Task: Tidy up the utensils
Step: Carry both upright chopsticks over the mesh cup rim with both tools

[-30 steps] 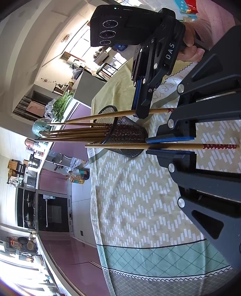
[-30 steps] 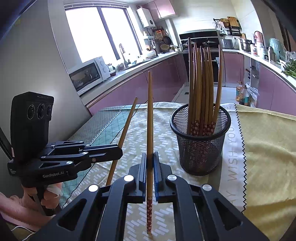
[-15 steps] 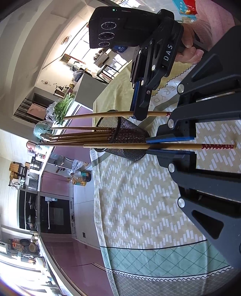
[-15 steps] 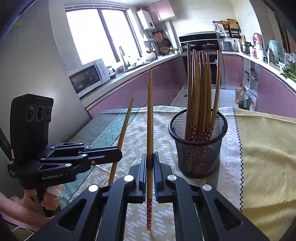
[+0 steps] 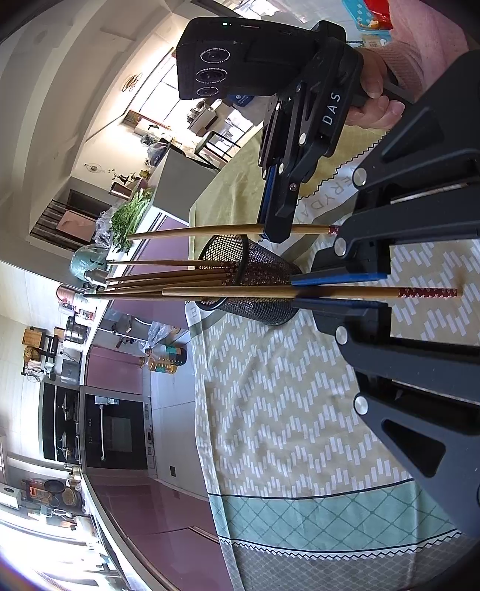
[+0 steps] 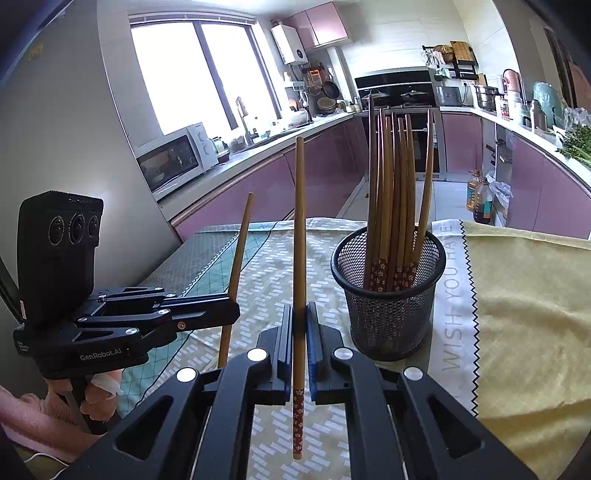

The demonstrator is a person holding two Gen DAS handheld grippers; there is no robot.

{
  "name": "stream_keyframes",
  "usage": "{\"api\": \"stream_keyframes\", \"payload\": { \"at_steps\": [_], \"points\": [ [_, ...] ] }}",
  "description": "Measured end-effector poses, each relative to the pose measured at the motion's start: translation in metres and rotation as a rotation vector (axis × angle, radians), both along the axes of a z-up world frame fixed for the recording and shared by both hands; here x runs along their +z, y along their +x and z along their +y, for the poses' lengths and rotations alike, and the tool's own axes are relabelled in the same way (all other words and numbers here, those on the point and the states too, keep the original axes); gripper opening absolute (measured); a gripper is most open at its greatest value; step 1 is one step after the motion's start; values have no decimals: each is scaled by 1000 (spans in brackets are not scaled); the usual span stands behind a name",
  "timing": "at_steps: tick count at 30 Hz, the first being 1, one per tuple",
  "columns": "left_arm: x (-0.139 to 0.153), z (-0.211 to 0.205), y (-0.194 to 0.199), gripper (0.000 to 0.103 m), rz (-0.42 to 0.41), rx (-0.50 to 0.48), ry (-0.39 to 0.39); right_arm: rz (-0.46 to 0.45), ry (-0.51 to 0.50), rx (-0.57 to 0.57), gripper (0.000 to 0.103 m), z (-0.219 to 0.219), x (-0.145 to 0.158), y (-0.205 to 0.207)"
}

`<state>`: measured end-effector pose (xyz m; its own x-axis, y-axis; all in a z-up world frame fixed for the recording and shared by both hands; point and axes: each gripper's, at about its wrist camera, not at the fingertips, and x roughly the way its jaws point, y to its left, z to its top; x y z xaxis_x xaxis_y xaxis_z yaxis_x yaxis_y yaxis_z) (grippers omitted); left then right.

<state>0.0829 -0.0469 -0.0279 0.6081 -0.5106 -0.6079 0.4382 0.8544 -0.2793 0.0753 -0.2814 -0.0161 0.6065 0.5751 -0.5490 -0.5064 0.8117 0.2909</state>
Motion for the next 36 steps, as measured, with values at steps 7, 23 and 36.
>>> {"api": "stream_keyframes", "payload": {
  "at_steps": [7, 23, 36],
  "points": [
    [3, -2, 2, 7, -5, -4, 3, -3, 3, -2, 6, -2, 1, 1],
    [10, -6, 4, 8, -14, -15, 10, -5, 20, -8, 6, -7, 3, 5],
    [16, -8, 8, 7, -14, -27, 11, -13, 32, -18, 6, -11, 7, 10]
  ]
}}
